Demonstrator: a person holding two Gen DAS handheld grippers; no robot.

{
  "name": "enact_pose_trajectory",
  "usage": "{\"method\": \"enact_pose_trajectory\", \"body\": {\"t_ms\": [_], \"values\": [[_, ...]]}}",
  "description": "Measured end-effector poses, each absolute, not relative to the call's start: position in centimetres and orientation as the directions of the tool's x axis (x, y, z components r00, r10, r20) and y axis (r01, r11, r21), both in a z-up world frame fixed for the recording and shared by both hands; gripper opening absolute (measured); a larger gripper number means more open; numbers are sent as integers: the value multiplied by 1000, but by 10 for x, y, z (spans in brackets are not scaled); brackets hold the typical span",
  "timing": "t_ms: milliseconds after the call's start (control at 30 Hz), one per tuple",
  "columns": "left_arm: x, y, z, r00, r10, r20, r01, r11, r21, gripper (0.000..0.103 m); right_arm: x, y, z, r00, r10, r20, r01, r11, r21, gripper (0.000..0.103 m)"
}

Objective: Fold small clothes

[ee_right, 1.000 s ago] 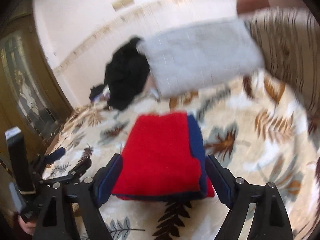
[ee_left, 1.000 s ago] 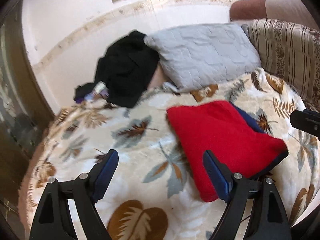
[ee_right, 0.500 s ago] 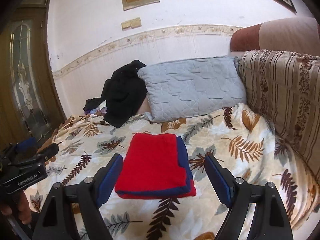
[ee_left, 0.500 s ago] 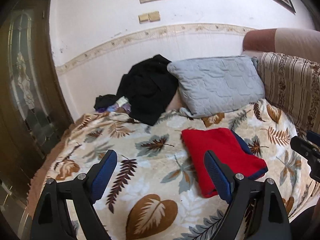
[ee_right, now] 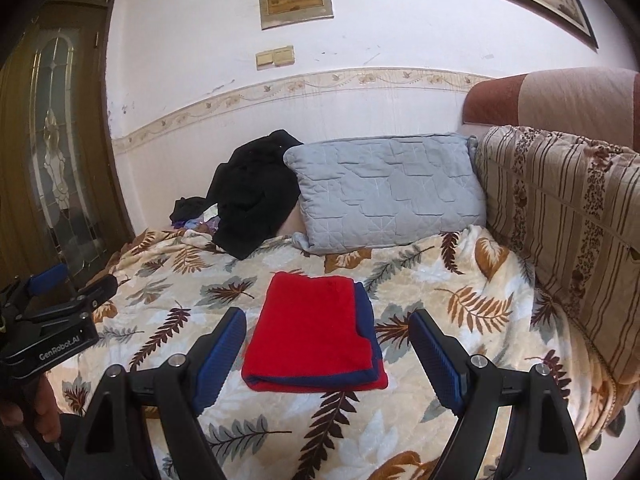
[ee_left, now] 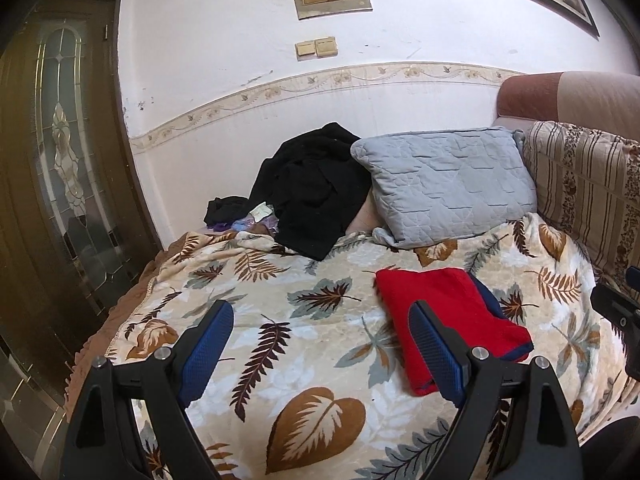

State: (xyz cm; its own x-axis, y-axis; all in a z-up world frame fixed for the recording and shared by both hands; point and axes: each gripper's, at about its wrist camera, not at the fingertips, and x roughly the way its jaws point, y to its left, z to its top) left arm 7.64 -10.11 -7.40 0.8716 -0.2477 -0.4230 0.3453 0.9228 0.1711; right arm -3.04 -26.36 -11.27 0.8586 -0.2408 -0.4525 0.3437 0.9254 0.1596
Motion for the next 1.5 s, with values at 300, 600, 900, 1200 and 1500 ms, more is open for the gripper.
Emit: {"method": "enact_pose_trajectory", "body": {"t_ms": [300, 600, 900, 1200, 1500], "values": [[82, -91, -76, 878, -224, -423, 314, 937, 156, 90, -23, -249, -116, 842, -253, -477, 344, 932, 114, 86], [84, -86, -76, 881, -220, -420, 305, 941, 147, 90, -23, -239, -112, 842, -263, -471, 344, 934, 93, 86], [83, -85, -75, 884, -209, -419, 292, 945, 145, 90, -22, -236, -111, 823, -294, -485, 374, 925, 73, 86], [76, -86, -71, 886, -220, -409, 298, 944, 138, 90, -21, -231, -106, 794, -330, -511, 400, 916, 30, 86], [66, -92, -65, 892, -227, -390, 304, 941, 148, 91, -29, -227, -98, 788, -372, -490, 418, 908, -18, 86]]}}
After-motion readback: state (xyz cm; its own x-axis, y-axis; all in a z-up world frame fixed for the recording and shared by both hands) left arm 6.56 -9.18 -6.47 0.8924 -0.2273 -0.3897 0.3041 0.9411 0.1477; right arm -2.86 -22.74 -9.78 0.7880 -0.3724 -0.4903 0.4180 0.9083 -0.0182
